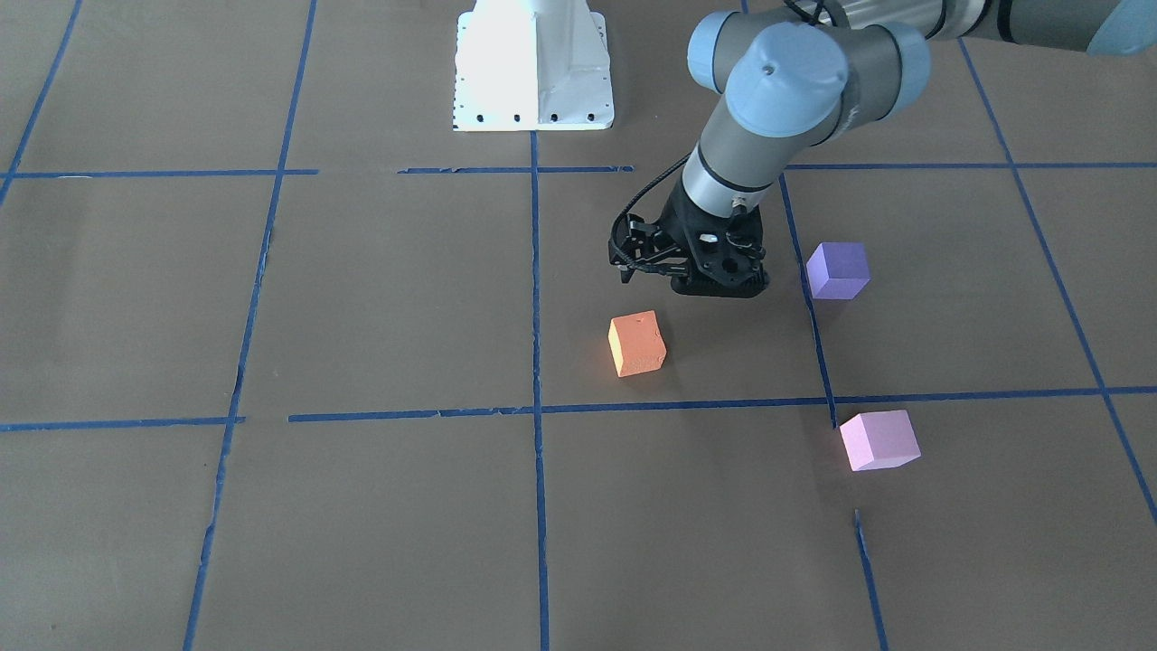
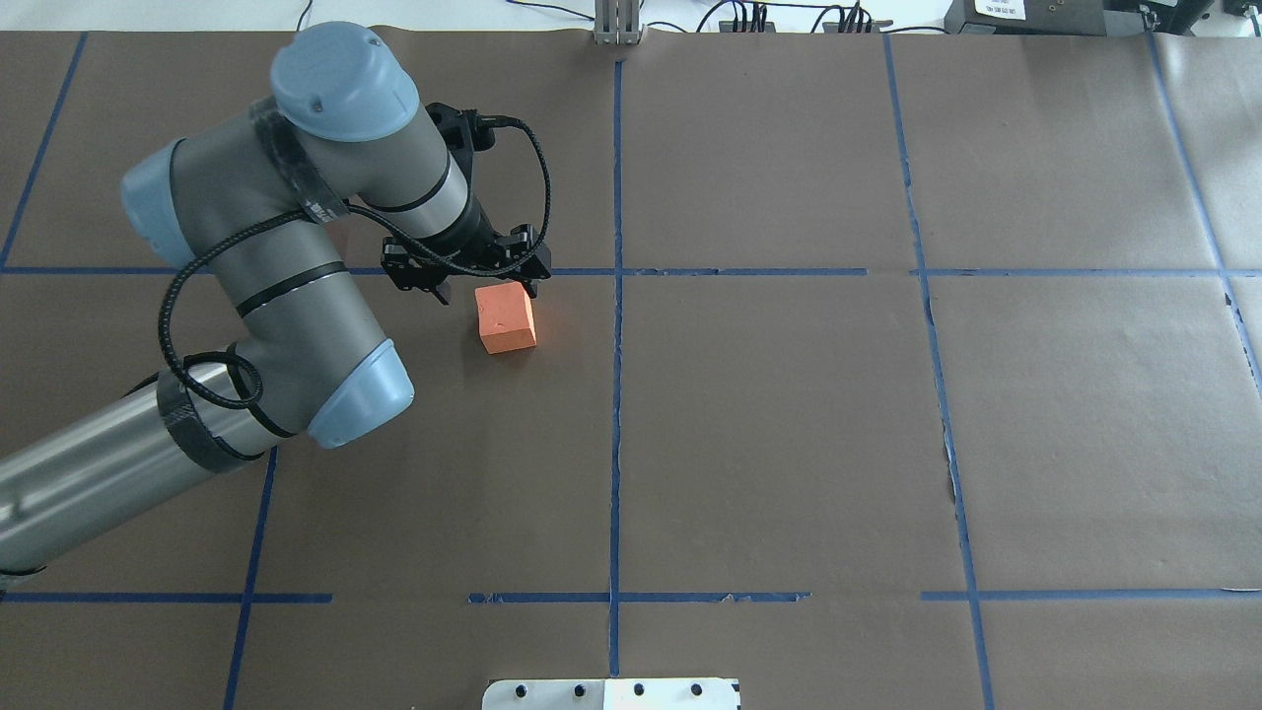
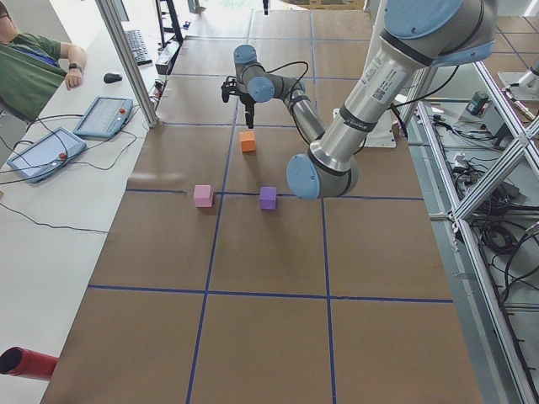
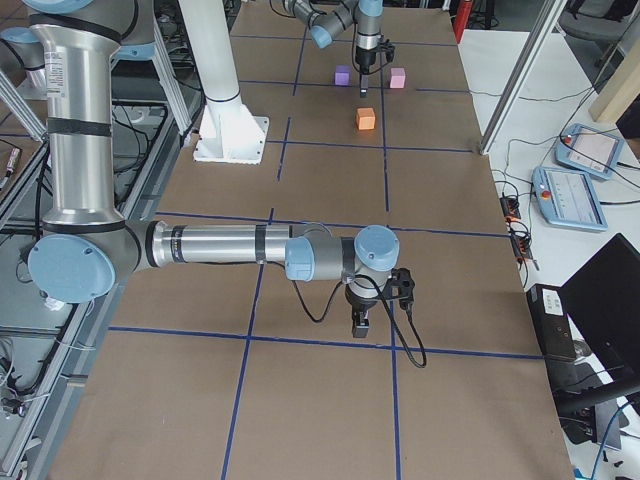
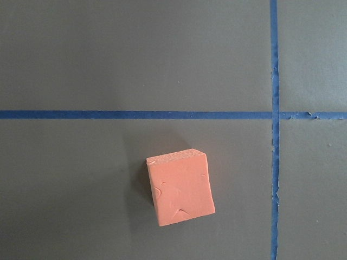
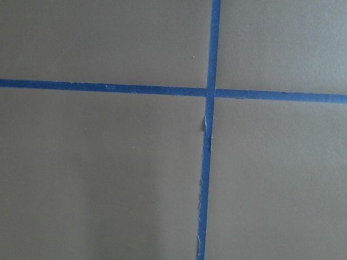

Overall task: Arrange blocks in a line
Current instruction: 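Move the left gripper over the orange cube and lower around it, then close the left gripper on the orange cube and lift it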

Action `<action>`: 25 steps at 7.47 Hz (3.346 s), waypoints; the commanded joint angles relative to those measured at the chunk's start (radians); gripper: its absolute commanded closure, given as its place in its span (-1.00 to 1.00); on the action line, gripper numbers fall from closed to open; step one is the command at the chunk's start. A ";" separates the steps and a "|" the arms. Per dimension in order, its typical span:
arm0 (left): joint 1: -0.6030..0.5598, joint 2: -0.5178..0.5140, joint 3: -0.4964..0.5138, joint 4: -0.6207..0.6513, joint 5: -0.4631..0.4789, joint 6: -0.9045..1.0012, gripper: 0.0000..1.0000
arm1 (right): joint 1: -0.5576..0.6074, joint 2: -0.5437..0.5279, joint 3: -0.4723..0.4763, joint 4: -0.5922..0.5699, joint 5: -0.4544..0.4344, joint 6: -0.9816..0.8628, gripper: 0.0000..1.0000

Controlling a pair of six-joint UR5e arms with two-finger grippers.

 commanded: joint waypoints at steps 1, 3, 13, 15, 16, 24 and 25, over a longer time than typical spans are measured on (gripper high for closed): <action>0.010 -0.077 0.149 -0.001 0.085 -0.009 -1.00 | 0.000 0.000 0.000 0.000 0.001 0.000 -1.00; 0.017 -0.079 0.197 -0.002 0.095 0.001 -1.00 | 0.000 0.000 0.000 0.000 -0.001 0.000 -1.00; 0.055 -0.053 0.252 -0.115 0.081 -0.065 -1.00 | 0.000 0.000 0.000 0.000 -0.001 0.000 -1.00; 0.069 -0.048 0.254 -0.117 0.084 -0.068 -1.00 | 0.000 0.000 0.000 0.000 -0.001 0.000 -1.00; 0.070 -0.048 0.254 -0.117 0.087 -0.068 -0.99 | 0.000 0.000 0.000 0.000 -0.001 0.000 -1.00; 0.035 0.023 -0.029 0.028 0.086 -0.079 1.00 | 0.000 0.000 -0.002 0.000 0.001 0.000 -1.00; 0.035 0.072 -0.094 0.029 0.086 -0.076 1.00 | 0.000 0.000 0.000 0.000 -0.001 0.000 -1.00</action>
